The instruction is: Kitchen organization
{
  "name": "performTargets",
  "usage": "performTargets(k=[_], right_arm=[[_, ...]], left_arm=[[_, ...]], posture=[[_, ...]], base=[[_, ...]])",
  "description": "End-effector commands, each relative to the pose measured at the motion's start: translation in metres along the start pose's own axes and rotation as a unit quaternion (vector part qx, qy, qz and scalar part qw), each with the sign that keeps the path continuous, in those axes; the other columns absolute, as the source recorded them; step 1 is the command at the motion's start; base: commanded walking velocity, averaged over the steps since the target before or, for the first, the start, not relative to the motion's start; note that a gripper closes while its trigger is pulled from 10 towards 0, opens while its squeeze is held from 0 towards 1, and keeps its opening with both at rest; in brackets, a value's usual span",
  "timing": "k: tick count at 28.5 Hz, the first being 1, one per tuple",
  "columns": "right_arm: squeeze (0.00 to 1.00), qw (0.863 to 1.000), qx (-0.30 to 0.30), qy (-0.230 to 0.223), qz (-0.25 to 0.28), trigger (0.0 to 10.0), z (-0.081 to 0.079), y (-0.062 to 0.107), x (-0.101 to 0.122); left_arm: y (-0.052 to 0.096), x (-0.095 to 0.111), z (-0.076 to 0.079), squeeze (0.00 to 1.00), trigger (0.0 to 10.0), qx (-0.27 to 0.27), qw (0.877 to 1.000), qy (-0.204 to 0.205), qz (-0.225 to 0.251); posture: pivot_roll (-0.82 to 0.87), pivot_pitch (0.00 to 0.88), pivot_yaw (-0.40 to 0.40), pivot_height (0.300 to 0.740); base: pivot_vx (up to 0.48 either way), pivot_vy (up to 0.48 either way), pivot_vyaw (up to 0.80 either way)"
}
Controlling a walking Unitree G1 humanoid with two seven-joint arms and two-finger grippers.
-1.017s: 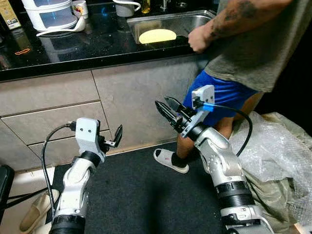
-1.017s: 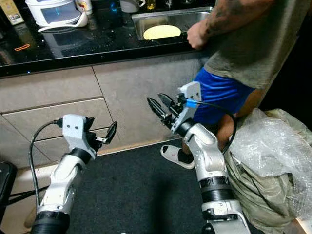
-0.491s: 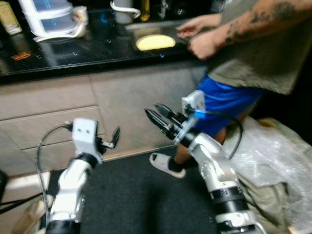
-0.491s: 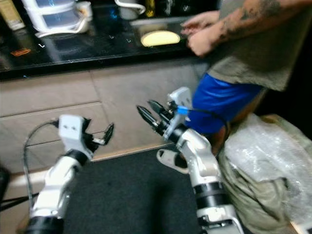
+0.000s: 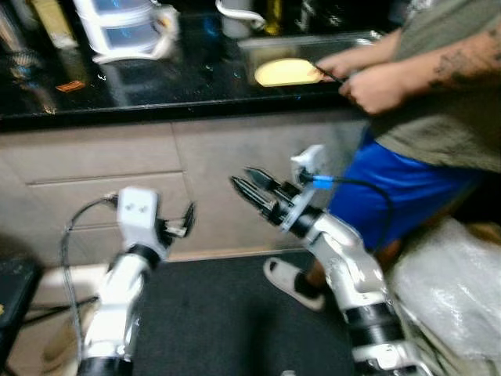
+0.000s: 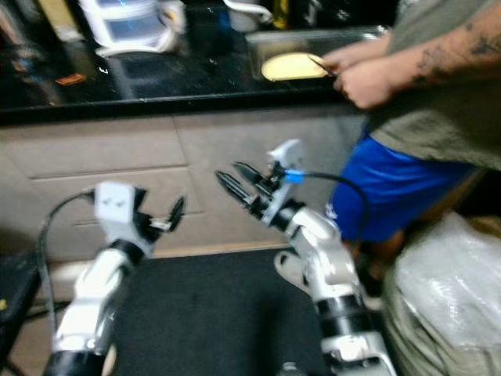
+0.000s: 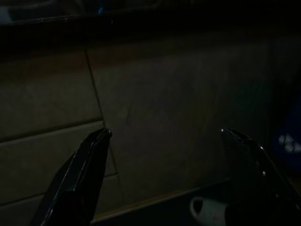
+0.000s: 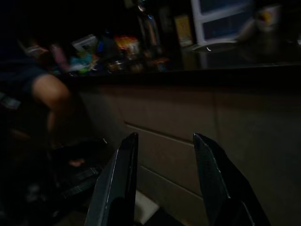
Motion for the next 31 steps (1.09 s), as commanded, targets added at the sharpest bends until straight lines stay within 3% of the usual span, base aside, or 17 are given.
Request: performTargets(k=[1, 21, 31], right_arm=[[0.00, 1.000, 0.013, -0.004, 0.006, 10.0, -0.007, -0.004, 0.002], [0.00, 1.000, 0.020, 0.005, 0.000, 10.0, -0.008, -0.005, 0.004], [0.00, 1.000, 0.006, 0.010, 0.003, 10.0, -0.005, -0.007, 0.006]], left_arm=[[0.002, -0.001, -0.005, 0.00, 10.0, 0.006, 1.000, -0.002, -0.006], [0.002, 0.010, -0.010, 0.00, 10.0, 0.018, 1.000, -0.006, 0.006], [0.000, 0.024, -0.022, 0.00, 10.0, 0.035, 0.999, -0.011, 0.023]], posture=[[0.01, 0.051, -0.005, 0.740], [0.01, 0.054, -0.014, 0.740], [0.02, 0.057, -0.016, 0.740]], base=[[0.289, 0.000, 0.00], [0.289, 0.000, 0.71], [0.289, 0.000, 0.00]])
Point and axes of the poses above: a point about 5 cm out from each wrist's last joint towards the gripper, its own y axis pointing back from the gripper into the wrist, its own x axis along the axis of the wrist's last joint, z = x × y, the point moved 4 cm from there along -y, pointing out of the wrist towards the gripper, and after that the axes turned 10 degrees about -y, right-handed, at the moved point
